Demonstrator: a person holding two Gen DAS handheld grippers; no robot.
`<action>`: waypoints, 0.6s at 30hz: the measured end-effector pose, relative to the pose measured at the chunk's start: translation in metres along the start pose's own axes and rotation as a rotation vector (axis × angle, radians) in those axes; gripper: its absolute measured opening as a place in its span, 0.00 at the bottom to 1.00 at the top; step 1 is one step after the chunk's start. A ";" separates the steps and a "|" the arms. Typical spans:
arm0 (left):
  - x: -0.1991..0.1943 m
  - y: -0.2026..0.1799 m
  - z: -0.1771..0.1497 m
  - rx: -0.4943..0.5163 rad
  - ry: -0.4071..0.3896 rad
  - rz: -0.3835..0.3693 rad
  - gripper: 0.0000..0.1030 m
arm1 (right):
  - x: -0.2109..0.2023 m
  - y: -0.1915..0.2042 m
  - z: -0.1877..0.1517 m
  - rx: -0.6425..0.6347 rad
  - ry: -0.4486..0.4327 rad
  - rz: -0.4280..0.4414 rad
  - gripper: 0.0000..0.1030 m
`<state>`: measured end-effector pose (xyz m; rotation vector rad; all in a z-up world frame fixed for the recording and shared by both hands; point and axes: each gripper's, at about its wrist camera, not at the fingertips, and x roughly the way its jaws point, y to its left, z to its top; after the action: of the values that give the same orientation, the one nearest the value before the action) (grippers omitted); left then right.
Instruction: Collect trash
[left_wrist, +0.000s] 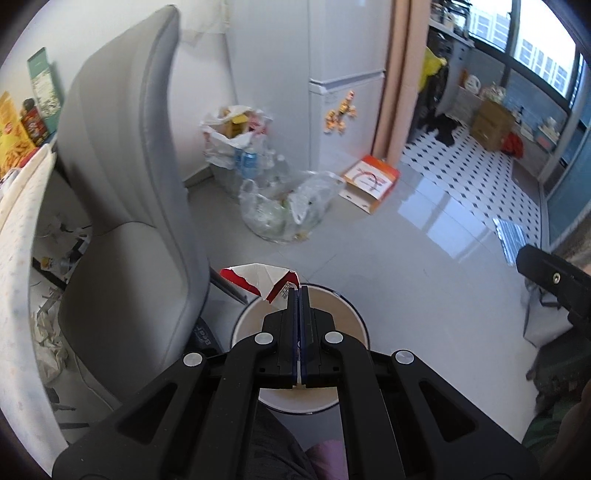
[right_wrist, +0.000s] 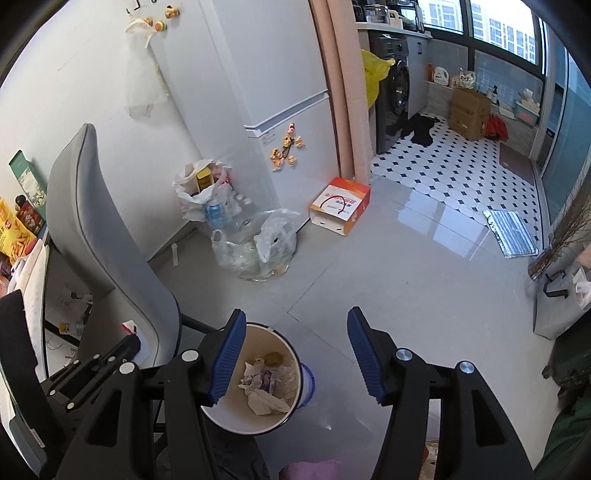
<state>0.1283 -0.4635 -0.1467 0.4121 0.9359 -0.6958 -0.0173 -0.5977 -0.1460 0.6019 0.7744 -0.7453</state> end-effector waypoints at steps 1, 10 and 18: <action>0.002 -0.001 0.000 -0.002 0.011 -0.011 0.02 | 0.000 -0.003 0.000 0.004 0.001 0.000 0.57; -0.003 -0.004 0.005 -0.020 -0.001 -0.009 0.45 | 0.003 -0.014 0.005 0.025 -0.006 0.009 0.58; -0.015 0.005 0.007 -0.030 -0.021 0.016 0.56 | -0.003 -0.011 0.005 0.026 -0.014 0.024 0.58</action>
<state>0.1301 -0.4590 -0.1304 0.3851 0.9216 -0.6702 -0.0255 -0.6070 -0.1425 0.6280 0.7442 -0.7377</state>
